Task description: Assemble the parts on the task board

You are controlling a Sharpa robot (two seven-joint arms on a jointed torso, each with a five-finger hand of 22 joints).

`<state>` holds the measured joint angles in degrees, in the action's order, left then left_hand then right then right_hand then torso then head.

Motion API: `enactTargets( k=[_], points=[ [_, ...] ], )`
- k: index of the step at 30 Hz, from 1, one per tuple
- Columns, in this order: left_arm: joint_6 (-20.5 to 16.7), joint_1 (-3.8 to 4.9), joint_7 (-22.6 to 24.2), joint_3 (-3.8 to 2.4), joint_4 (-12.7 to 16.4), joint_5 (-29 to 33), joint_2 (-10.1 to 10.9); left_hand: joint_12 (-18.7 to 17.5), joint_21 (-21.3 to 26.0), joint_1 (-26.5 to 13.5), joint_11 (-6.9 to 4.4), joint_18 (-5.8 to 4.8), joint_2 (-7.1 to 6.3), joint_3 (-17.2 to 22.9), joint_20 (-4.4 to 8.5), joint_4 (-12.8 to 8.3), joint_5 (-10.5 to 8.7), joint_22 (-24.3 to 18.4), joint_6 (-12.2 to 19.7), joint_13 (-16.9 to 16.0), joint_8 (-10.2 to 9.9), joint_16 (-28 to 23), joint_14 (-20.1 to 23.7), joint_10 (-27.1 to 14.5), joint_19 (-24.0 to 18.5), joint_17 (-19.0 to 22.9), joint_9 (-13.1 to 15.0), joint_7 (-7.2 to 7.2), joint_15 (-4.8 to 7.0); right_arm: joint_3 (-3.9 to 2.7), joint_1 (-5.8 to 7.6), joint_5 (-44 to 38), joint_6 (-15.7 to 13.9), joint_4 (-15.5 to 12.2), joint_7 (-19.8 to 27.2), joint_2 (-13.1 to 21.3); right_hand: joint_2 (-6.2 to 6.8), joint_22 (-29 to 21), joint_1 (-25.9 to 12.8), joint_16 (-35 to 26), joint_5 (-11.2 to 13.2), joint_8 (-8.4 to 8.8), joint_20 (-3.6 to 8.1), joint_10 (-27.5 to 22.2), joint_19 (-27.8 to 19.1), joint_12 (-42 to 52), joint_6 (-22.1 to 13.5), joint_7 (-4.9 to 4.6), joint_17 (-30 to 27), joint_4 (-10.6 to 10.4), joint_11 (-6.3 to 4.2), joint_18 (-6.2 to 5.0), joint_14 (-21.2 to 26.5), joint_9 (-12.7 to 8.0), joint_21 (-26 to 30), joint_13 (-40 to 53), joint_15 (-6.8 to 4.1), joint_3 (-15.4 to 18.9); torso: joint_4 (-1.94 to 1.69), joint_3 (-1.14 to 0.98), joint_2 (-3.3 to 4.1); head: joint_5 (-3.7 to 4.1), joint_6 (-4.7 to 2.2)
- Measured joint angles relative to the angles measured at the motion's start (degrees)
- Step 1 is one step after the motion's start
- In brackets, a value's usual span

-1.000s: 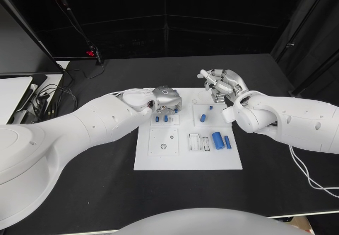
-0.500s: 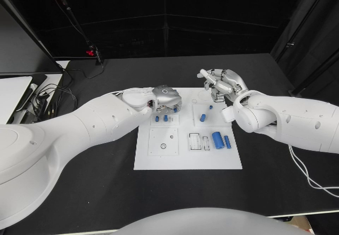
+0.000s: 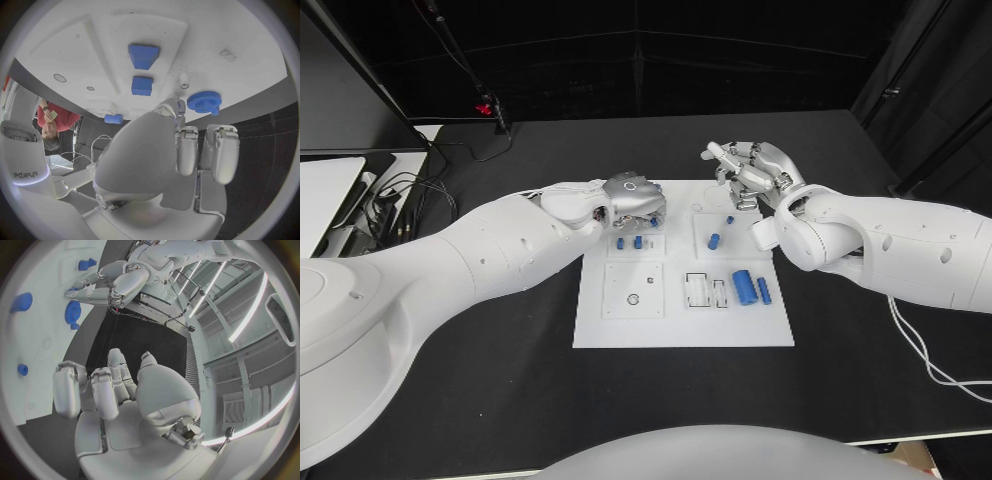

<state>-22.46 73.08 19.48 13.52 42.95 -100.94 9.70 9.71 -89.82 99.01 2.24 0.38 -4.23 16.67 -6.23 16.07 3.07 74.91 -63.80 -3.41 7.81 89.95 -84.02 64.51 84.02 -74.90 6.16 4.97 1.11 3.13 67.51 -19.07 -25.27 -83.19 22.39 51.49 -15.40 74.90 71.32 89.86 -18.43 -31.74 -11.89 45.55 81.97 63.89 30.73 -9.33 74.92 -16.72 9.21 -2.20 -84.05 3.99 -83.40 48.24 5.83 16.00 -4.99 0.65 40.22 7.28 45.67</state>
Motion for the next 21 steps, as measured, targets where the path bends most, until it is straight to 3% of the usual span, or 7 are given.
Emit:
enactTargets(
  k=[4, 11, 16, 21],
  points=[
    [-2.13, 0.3, 0.54, 0.0, 1.23, -0.01, 0.76, -0.22, 0.0, -0.54, 0.2, 0.01, -0.04, 0.0, 0.0, 0.0, 0.0, 0.0, 0.0, 0.0, -0.02, 0.0, 0.05, 0.39, 0.0, 0.0, 0.0, 0.0, -0.37, 0.0, 0.0, 0.02, 0.04, 0.13, -0.07, 0.05, 0.0, 0.0, 0.0, 0.0, 0.0, 0.0, 0.0, 0.0, 0.0, 0.0, 0.0, 0.0, 0.0, 0.0, 0.0, 0.01, 0.0, -0.01, 0.0, 0.0, 0.0, 0.0, -0.07, -0.03, -0.04, -0.15, 0.0],
    [-4.42, 1.62, 1.14, -0.03, 4.54, -0.03, 2.94, -0.63, 0.0, -0.64, 0.2, 0.0, 0.05, 0.0, 0.0, 0.0, -0.01, 0.0, 0.0, 0.0, -0.16, 0.0, 0.05, 0.39, 0.0, 0.0, 0.08, 0.0, -0.37, 0.01, -0.01, 0.04, 0.13, 0.21, -0.22, 0.22, 0.0, 0.0, 0.0, 0.0, 0.0, 0.0, -0.2, 0.0, -0.2, 0.0, 0.0, 0.0, 0.0, 0.0, 0.0, 0.01, 0.0, -0.01, 0.26, -0.08, 0.0, 0.0, -0.21, -0.16, -0.1, -0.4, -0.02],
    [-4.71, 2.55, 1.31, -0.04, 6.98, -0.04, 4.99, -1.3, 0.0, -0.67, 0.2, 0.0, 0.08, 0.17, 0.0, 0.17, -0.01, 0.0, 0.0, 0.0, -0.36, 0.0, 0.05, 0.39, 0.0, 0.0, 0.08, 0.0, -0.37, 0.01, -0.02, 0.05, 0.18, 0.25, -0.37, 0.42, 0.0, 0.0, 0.0, 0.0, 0.0, 0.0, -0.2, 0.0, -0.2, 0.0, 0.0, 0.0, -0.01, 0.0, 0.0, 0.0, 0.0, 0.0, 0.26, -0.07, 0.0, 0.0, -0.33, -0.24, -0.14, -0.6, -0.03],
    [-3.94, 2.87, 1.32, -0.04, 8.69, -0.04, 7.13, -1.34, 0.0, -0.74, 0.2, 0.01, 0.01, 0.17, 0.0, 0.17, -0.01, 0.0, 0.01, 0.0, -0.38, 0.0, -0.16, 0.39, 0.0, 0.0, 0.06, 0.0, -0.58, 0.01, -0.02, 0.05, 0.22, 0.27, -0.5, 0.52, 0.0, 0.0, 0.0, 0.0, 0.0, 0.0, 0.01, 0.0, -0.42, 0.0, 0.0, 0.0, -0.01, 0.0, 0.0, 0.01, 0.0, 0.0, 0.26, -0.17, 0.0, 0.0, -0.43, -0.27, -0.16, -0.82, -0.03]
  ],
)
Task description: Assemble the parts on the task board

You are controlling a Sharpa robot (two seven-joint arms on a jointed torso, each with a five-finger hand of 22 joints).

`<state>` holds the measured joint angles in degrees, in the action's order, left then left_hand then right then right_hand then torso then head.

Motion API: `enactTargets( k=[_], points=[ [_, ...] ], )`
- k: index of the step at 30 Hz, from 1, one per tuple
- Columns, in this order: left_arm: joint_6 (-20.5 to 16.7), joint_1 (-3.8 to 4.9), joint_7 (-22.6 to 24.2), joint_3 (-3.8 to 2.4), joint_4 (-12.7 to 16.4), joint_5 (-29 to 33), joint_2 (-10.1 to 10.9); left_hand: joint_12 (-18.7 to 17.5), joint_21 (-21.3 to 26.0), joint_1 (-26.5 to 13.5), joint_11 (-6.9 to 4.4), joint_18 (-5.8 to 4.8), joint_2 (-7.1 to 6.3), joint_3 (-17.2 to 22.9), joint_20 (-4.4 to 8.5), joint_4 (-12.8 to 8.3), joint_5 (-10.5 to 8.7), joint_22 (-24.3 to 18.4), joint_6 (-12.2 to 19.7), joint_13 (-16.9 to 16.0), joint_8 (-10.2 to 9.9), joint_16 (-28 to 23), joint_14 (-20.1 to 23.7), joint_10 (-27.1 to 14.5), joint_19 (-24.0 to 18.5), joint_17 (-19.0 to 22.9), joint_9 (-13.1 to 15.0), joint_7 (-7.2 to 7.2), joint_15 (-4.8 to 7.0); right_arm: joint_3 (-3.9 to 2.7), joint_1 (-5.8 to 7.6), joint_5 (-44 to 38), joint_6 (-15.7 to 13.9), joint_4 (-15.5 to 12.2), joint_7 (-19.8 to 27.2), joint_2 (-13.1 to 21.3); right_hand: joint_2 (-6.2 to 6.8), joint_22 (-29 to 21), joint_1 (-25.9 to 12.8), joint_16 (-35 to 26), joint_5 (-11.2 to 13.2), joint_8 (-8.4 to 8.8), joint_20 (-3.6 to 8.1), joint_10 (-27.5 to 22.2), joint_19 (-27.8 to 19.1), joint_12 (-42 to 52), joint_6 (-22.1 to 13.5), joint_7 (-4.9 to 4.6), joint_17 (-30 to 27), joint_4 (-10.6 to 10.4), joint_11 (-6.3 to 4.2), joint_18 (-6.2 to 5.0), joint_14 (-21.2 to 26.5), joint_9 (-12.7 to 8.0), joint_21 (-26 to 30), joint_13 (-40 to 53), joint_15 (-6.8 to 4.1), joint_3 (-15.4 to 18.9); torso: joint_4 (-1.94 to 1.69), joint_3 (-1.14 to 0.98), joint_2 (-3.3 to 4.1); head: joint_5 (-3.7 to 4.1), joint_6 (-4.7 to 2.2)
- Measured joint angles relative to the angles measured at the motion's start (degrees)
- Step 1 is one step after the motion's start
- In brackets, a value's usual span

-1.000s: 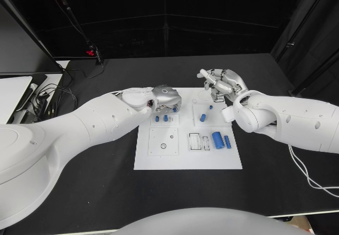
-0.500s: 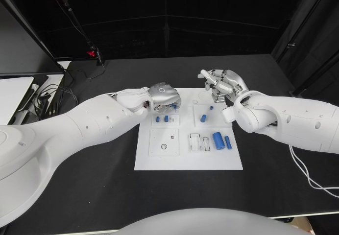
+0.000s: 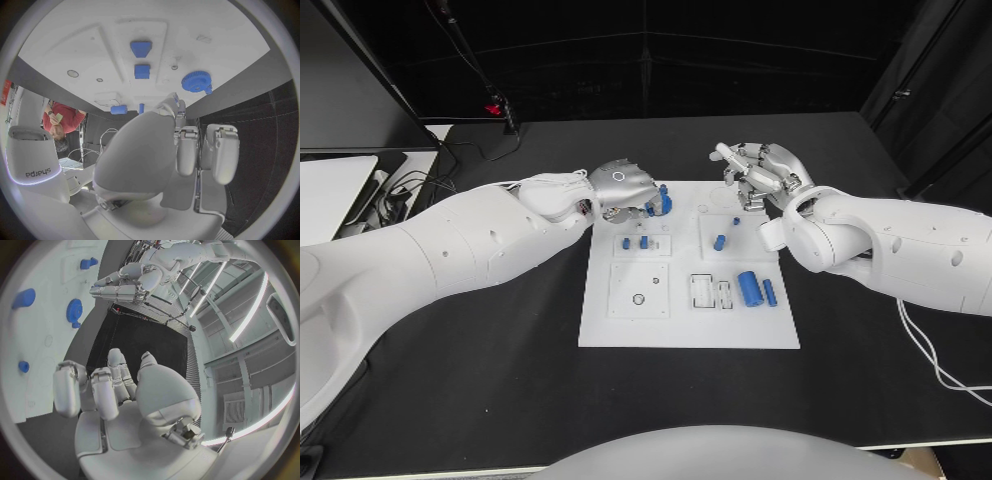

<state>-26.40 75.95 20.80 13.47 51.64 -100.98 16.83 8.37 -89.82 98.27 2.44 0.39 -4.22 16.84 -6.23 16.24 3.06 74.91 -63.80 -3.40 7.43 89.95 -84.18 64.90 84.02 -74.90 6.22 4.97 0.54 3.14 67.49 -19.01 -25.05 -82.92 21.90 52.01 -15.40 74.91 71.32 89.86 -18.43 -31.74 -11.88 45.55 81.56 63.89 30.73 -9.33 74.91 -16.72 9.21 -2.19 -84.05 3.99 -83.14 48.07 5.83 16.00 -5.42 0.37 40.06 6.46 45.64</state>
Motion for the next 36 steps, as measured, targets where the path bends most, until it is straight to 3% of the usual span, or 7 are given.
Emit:
enactTargets(
  k=[6, 12, 23, 36],
  points=[
    [2.3, 0.09, -0.07, 0.04, 1.41, -0.01, 1.95, -0.26, 0.0, -0.02, 0.0, 0.0, 0.02, 0.16, 0.0, 0.15, 0.0, 0.0, 0.21, 0.0, -0.21, 0.0, 0.18, 0.0, 0.0, 0.0, -0.02, 0.21, -0.18, 0.0, -0.02, 0.0, 0.03, 0.08, -0.09, 0.13, 0.0, 0.0, 0.0, 0.0, 0.0, 0.0, 0.0, 0.0, 0.0, 0.0, 0.0, 0.0, 0.0, 0.0, 0.0, 0.0, 0.0, 0.0, 0.0, 0.0, 0.0, 0.0, -0.02, 0.0, 0.01, -0.16, 0.1],
    [4.52, 0.12, -0.23, 0.04, 1.7, -0.01, 2.65, -0.83, 0.0, -0.51, 0.15, 0.0, 0.2, 0.32, 0.0, 0.32, -0.01, 0.0, 0.42, -0.01, -0.45, 0.0, 0.2, -0.14, 0.0, 0.0, -0.19, 0.42, -0.2, 0.0, -0.02, 0.0, 0.07, 0.14, -0.13, 0.12, 0.0, 0.0, 0.0, 0.0, -0.21, 0.0, 0.0, 0.0, 0.0, 0.0, 0.0, 0.0, 0.0, 0.0, 0.0, 0.0, 0.0, 0.01, 0.0, -0.07, 0.0, 0.0, 0.04, 0.04, 0.04, -0.36, 0.16],
    [7.12, 0.12, -0.48, 0.05, 0.62, -0.01, 2.06, -1.11, 0.0, -0.75, 0.22, 0.0, 0.14, 0.49, 0.0, 0.15, -0.01, 0.0, 0.42, -0.03, -0.66, 0.0, 0.2, -0.21, 0.0, 0.0, -0.33, 0.42, -0.2, 0.01, -0.04, 0.01, 0.17, 0.21, -0.19, 0.1, 0.0, 0.0, 0.0, 0.0, -0.21, 0.0, 0.0, 0.0, 0.0, 0.0, 0.0, 0.0, -0.01, 0.0, 0.0, 0.0, 0.0, 0.01, 0.0, -0.07, 0.0, 0.0, 0.2, 0.07, 0.07, -0.48, 0.41],
    [7.59, 0.01, -0.67, 0.07, -1.7, -0.02, 0.96, -1.96, 0.0, -0.82, 0.42, 0.0, 0.07, 0.87, 0.0, 0.06, -0.01, 0.0, 0.61, -0.04, -1.11, 0.0, 0.2, -0.41, 0.0, 0.0, -0.33, 0.61, -0.2, 0.01, -0.04, 0.01, 0.3, 0.17, -0.28, 0.12, 0.0, 0.0, 0.0, 0.0, -0.21, 0.0, 0.0, 0.0, 0.01, 0.0, 0.0, 0.0, -0.01, 0.0, 0.0, 0.0, 0.0, 0.01, 0.23, -0.16, 0.0, 0.0, 0.2, 0.05, 0.05, -0.28, 0.48]
  ],
)
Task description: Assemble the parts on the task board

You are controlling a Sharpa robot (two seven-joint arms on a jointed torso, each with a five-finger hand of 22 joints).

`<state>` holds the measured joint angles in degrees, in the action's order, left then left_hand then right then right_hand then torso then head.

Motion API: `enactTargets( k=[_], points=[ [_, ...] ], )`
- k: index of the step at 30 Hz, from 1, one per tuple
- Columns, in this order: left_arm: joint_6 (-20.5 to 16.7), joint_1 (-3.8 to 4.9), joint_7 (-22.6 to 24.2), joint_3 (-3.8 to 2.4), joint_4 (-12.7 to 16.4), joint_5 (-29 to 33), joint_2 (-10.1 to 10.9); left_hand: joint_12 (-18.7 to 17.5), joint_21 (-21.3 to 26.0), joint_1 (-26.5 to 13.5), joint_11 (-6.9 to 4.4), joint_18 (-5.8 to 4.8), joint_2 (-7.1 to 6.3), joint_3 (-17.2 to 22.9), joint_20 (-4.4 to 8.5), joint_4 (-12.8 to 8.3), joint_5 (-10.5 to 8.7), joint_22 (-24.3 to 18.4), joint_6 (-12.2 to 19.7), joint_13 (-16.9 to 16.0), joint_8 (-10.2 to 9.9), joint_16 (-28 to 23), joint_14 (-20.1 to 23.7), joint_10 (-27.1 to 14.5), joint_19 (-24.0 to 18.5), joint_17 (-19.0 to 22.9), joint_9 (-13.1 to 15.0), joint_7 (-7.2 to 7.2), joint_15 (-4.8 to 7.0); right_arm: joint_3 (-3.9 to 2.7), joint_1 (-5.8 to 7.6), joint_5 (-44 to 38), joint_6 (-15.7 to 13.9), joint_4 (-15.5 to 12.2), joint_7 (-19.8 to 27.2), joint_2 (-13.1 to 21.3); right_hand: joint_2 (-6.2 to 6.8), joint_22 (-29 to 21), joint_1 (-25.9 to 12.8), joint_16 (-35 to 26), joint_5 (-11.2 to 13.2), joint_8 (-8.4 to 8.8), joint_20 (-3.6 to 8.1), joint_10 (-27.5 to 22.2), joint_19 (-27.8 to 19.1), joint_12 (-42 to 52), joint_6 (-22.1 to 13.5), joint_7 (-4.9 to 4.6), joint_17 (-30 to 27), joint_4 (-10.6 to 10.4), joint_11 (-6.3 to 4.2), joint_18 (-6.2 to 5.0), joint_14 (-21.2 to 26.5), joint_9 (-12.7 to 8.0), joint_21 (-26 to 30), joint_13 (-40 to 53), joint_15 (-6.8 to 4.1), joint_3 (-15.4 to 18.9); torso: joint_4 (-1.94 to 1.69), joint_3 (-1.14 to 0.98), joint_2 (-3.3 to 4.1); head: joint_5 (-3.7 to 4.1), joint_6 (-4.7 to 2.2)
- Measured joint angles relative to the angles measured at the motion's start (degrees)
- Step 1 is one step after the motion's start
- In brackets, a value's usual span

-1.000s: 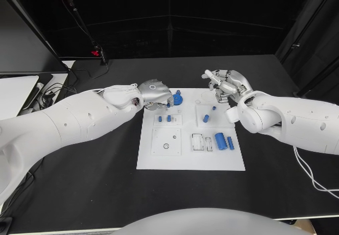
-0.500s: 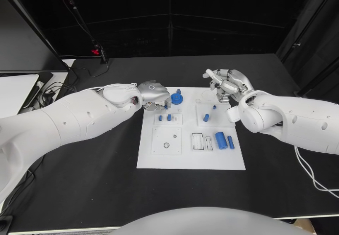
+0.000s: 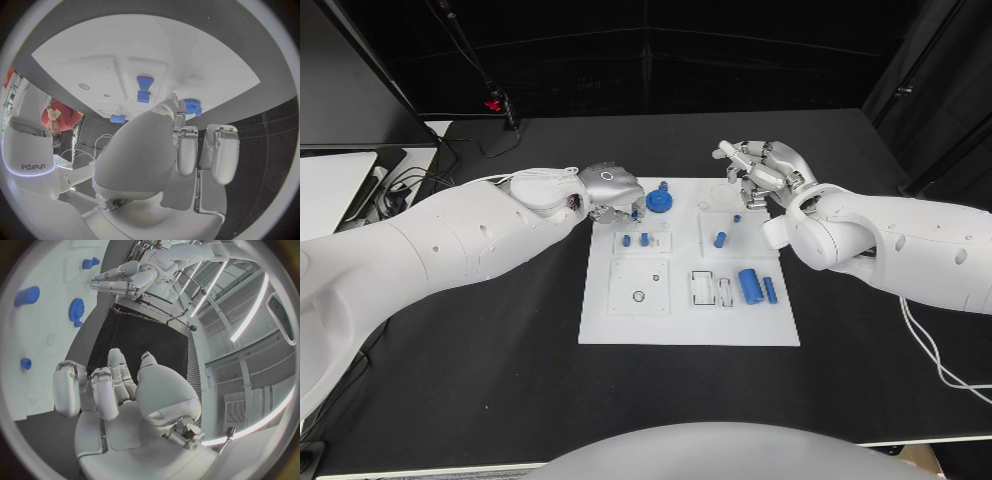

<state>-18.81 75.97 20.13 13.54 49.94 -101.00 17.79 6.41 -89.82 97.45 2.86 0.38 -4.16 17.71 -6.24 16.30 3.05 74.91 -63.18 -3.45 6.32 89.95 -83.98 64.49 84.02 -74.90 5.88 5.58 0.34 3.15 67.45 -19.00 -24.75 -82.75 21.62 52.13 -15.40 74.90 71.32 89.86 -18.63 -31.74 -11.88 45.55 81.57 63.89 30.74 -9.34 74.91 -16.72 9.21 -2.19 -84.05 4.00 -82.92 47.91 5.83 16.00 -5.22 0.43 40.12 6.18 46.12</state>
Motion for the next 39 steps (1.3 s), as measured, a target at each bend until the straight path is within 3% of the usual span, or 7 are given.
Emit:
enactTargets(
  k=[12, 39],
  points=[
    [0.24, -0.25, 0.24, 0.0, -1.64, 0.0, -1.25, -0.16, 0.0, 0.0, 0.0, 0.0, 0.0, 0.31, 0.0, 0.0, 0.0, 0.0, 0.02, 0.01, -0.22, 0.0, 0.0, 0.0, 0.0, 0.0, -0.18, -0.01, 0.0, 0.0, 0.0, 0.0, 0.11, -0.02, -0.07, 0.0, 0.0, 0.0, 0.0, 0.0, 0.0, 0.0, 0.0, 0.0, 0.0, 0.0, -0.2, -0.2, 0.0, 0.0, 0.0, 0.0, 0.0, 0.0, 0.0, -0.07, 0.0, 0.0, -0.01, -0.02, -0.01, 0.14, 0.26],
    [0.81, -0.35, 0.73, 0.0, -1.85, 0.0, -2.01, -0.16, 0.0, -0.02, -0.01, 0.0, -0.14, 0.3, 0.0, 0.0, 0.06, 0.0, 0.04, 0.01, -0.67, 0.0, 0.0, -0.01, 0.0, 0.0, -0.17, -0.03, 0.0, 0.0, 0.0, 0.0, 0.2, 0.01, -0.13, -0.08, 0.0, 0.0, 0.0, 0.0, 0.0, 0.0, -0.21, 0.0, -0.2, 0.0, -0.2, -0.2, 0.0, 0.0, 0.0, 0.0, 0.0, 0.01, 0.0, -0.2, 0.0, 0.0, -0.07, -0.02, -0.03, 0.57, 0.53]
  ],
)
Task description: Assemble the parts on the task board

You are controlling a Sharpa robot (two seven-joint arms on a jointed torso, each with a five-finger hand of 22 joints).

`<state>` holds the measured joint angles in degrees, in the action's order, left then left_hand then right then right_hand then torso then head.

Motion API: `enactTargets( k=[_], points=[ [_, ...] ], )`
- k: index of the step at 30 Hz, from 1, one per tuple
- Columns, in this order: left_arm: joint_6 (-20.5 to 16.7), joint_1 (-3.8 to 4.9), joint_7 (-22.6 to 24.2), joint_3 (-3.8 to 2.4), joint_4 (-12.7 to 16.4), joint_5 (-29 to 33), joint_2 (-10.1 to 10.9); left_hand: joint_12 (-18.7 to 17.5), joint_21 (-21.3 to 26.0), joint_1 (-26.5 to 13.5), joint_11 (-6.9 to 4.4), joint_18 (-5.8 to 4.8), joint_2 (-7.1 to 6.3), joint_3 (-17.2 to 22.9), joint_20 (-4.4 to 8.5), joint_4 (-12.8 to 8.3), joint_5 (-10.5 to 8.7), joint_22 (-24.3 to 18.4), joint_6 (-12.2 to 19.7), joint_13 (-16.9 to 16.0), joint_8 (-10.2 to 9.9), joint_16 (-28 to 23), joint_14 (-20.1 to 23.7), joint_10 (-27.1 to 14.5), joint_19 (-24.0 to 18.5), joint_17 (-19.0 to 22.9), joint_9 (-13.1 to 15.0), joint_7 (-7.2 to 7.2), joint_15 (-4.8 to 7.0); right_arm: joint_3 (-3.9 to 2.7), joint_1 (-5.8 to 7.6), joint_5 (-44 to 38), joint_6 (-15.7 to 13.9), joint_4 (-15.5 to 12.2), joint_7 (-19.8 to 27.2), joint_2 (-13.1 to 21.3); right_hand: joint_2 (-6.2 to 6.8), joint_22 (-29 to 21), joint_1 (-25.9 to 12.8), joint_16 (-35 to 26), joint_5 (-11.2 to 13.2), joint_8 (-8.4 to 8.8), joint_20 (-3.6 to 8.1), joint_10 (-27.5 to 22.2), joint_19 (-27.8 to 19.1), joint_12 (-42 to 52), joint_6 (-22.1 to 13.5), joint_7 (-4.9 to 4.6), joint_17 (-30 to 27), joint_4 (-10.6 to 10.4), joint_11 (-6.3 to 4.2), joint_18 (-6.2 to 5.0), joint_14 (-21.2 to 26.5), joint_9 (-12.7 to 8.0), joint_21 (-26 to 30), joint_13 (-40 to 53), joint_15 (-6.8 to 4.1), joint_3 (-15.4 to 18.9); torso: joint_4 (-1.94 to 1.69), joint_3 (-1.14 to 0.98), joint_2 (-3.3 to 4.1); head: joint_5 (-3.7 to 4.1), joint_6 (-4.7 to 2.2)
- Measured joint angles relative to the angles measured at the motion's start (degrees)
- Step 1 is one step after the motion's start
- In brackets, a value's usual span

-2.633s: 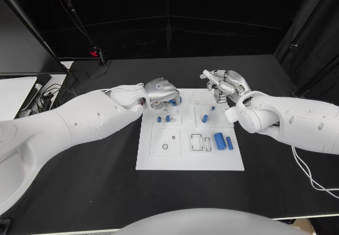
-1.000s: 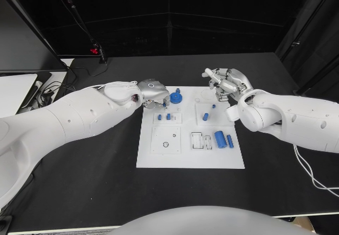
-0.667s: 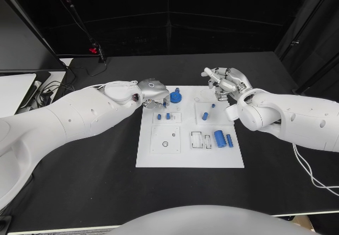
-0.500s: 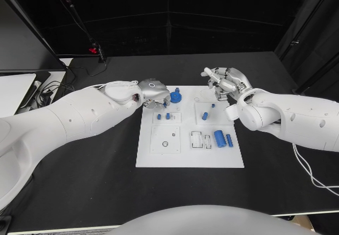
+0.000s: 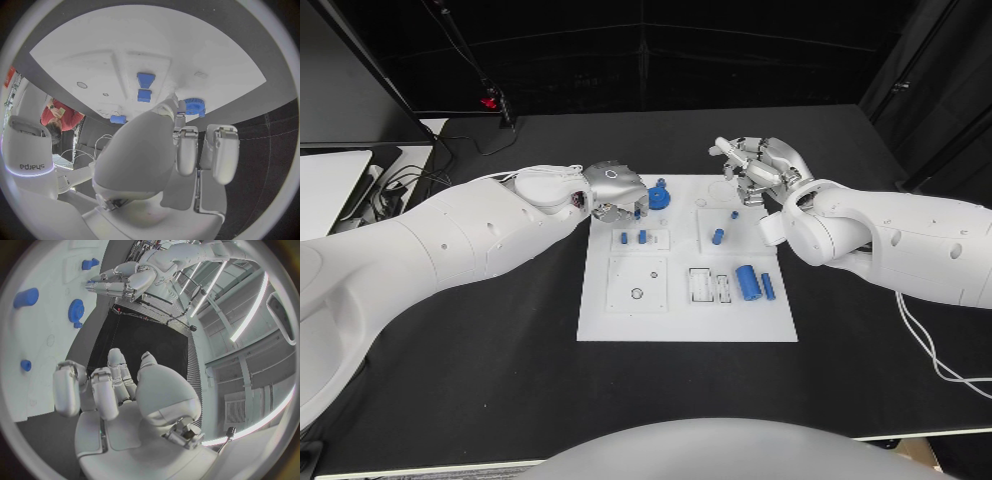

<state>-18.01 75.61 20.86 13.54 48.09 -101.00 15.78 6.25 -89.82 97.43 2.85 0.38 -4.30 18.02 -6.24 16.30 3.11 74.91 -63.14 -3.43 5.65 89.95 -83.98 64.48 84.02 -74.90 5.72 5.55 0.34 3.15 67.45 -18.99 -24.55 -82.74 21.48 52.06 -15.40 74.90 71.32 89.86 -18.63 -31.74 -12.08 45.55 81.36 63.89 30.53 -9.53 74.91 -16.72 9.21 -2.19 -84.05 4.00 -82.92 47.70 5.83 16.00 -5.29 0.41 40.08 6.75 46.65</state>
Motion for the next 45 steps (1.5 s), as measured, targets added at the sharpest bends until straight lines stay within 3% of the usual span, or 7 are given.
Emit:
enactTargets(
  k=[24, 36, 38, 41, 45],
  points=[
    [1.72, -0.08, 0.23, -0.04, -0.41, 0.02, -0.34, -0.49, 0.0, 0.07, 0.0, 0.0, -0.08, -0.01, 0.0, -0.01, -0.02, 0.0, 0.31, 0.0, 0.14, 0.0, 0.0, 0.0, 0.0, 0.0, 0.04, 0.1, 0.0, 0.0, 0.0, 0.0, 0.02, -0.15, -0.06, 0.24, 0.0, 0.0, 0.0, 0.0, 0.0, 0.0, 0.0, 0.0, 0.0, 0.0, 0.0, 0.0, 0.0, 0.0, 0.0, 0.0, 0.0, 0.0, 0.0, 0.01, 0.0, 0.0, 0.01, -0.02, 0.04, 0.05, 0.39],
    [2.57, -0.08, 0.11, -0.09, -0.9, 0.08, -0.65, -1.88, 0.0, -0.21, 0.83, 0.0, -0.36, 0.58, 0.0, -0.07, -0.02, 0.0, 1.32, 0.0, -0.51, 0.0, -0.02, -1.28, 0.0, 0.0, -0.25, 0.31, -0.44, 0.0, 0.0, 0.0, 0.03, -0.28, -0.08, 0.24, 0.0, 0.0, 0.0, 0.0, 0.0, 0.0, 0.0, 0.0, 0.0, 0.0, 0.0, 0.0, 0.0, 0.0, 0.0, 0.0, 0.0, 0.0, 0.0, 0.01, 0.0, 0.0, 0.02, 0.01, 0.04, 0.15, 0.6],
    [2.76, -0.07, 0.07, -0.09, -0.95, 0.08, -0.66, -2.17, 0.0, -0.46, 1.33, 0.0, -0.57, 0.66, 0.0, 0.0, -0.01, 0.0, 2.61, 0.0, -1.1, 0.0, -0.05, -1.79, 0.0, 0.0, -0.45, -0.1, -1.1, 0.0, 0.0, 0.0, 0.03, -0.29, -0.08, 0.23, 0.0, 0.0, 0.0, 0.0, 0.0, 0.0, 0.0, 0.0, 0.0, 0.0, 0.0, 0.0, 0.0, 0.0, 0.0, 0.0, 0.0, 0.0, 0.0, 0.01, 0.0, 0.0, 0.02, 0.01, 0.04, 0.15, 0.62],
    [3.27, -0.12, -0.01, -0.02, -1.13, 0.05, -0.58, -2.32, 0.0, -1.07, 2.07, 0.0, -1.99, 0.66, -0.43, 0.0, -0.01, 0.0, 6.08, 0.0, -1.98, 0.0, -0.02, -2.74, 0.0, 0.0, -1.32, -1.55, -1.67, 0.0, 0.0, 0.0, 0.03, -0.29, -0.08, 0.22, 0.0, 0.0, 0.0, 0.0, 0.0, 0.0, 0.0, 0.0, 0.0, 0.0, 0.0, 0.0, 0.0, 0.0, 0.0, 0.0, 0.0, 0.0, 0.0, -0.11, 0.0, 0.0, 0.02, 0.01, 0.03, 0.16, 0.65],
    [3.63, -0.26, -0.04, 0.01, -1.18, 0.0, -0.5, -2.32, 0.0, -1.62, 2.35, 0.0, -2.78, 0.66, -0.73, 0.0, -0.01, 0.0, 9.13, 0.0, -1.98, 0.0, -0.02, -3.4, -0.09, 0.0, -1.89, -2.48, -1.67, 0.0, 0.0, 0.0, 0.03, -0.29, -0.08, 0.2, 0.0, 0.0, 0.0, 0.0, 0.0, 0.0, 0.0, 0.0, 0.0, 0.0, 0.0, 0.0, 0.0, 0.0, 0.0, 0.0, 0.0, 0.0, 0.0, -0.17, 0.0, 0.0, 0.02, 0.01, 0.01, 0.1, 0.66]
  ],
)
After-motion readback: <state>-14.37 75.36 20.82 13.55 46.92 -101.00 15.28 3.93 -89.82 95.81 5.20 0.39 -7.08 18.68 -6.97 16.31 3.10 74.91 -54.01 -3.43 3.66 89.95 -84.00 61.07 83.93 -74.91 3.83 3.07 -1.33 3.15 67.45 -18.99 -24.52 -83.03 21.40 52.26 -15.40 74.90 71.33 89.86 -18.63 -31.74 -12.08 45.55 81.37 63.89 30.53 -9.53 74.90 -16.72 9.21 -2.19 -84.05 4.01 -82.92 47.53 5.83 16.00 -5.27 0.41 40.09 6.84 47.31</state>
